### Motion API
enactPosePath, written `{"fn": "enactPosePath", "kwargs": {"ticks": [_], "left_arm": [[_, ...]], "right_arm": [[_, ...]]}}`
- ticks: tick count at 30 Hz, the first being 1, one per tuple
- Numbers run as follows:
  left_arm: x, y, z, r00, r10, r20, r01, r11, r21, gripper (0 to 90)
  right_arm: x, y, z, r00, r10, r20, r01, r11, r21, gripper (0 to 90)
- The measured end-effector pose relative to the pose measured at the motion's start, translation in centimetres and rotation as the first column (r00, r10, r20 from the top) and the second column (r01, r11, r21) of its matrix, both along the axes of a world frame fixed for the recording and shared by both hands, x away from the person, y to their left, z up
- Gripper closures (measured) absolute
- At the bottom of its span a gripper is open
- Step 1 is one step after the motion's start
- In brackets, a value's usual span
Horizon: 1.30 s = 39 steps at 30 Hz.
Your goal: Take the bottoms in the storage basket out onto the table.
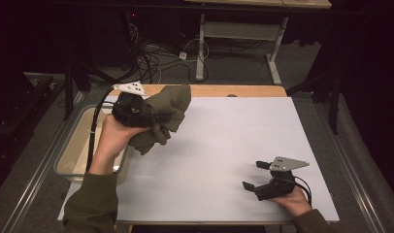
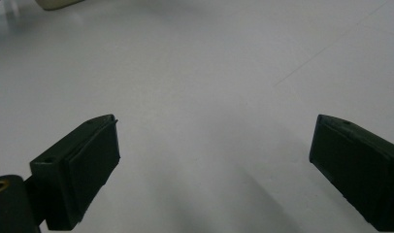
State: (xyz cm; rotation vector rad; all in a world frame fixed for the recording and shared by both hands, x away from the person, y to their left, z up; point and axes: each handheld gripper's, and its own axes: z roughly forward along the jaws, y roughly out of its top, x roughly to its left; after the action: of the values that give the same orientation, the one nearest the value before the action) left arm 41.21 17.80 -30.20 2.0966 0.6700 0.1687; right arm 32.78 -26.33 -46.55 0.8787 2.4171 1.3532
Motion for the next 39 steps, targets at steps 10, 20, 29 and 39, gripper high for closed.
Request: {"fn": "enactPosePath", "kwargs": {"ticks": [10, 20, 29, 39], "left_arm": [[0.8, -3.2, -0.6, 0.9982, -0.058, -0.011, 0.058, 0.9983, 0.002, 50.9], [0.9, -5.8, -1.9, 0.9946, -0.103, -0.011, 0.104, 0.9942, 0.028, 50.9], [1.0, -7.0, -3.2, 0.9943, -0.106, -0.010, 0.107, 0.9935, 0.041, 50.7], [1.1, -8.5, -4.4, 0.9925, -0.121, -0.018, 0.122, 0.9911, 0.055, 50.6]], "right_arm": [[0.0, 0.0, 0.0, 1.0000, 0.000, 0.000, 0.000, 1.0000, 0.001, 4.8], [-0.1, 0.0, 0.0, 1.0000, 0.004, 0.001, -0.004, 1.0000, 0.001, 4.7], [-0.1, 0.0, 0.0, 1.0000, 0.005, -0.003, -0.005, 1.0000, 0.000, 5.0], [-0.1, 0.0, 0.0, 1.0000, 0.004, -0.002, -0.004, 1.0000, 0.000, 4.9]]}}
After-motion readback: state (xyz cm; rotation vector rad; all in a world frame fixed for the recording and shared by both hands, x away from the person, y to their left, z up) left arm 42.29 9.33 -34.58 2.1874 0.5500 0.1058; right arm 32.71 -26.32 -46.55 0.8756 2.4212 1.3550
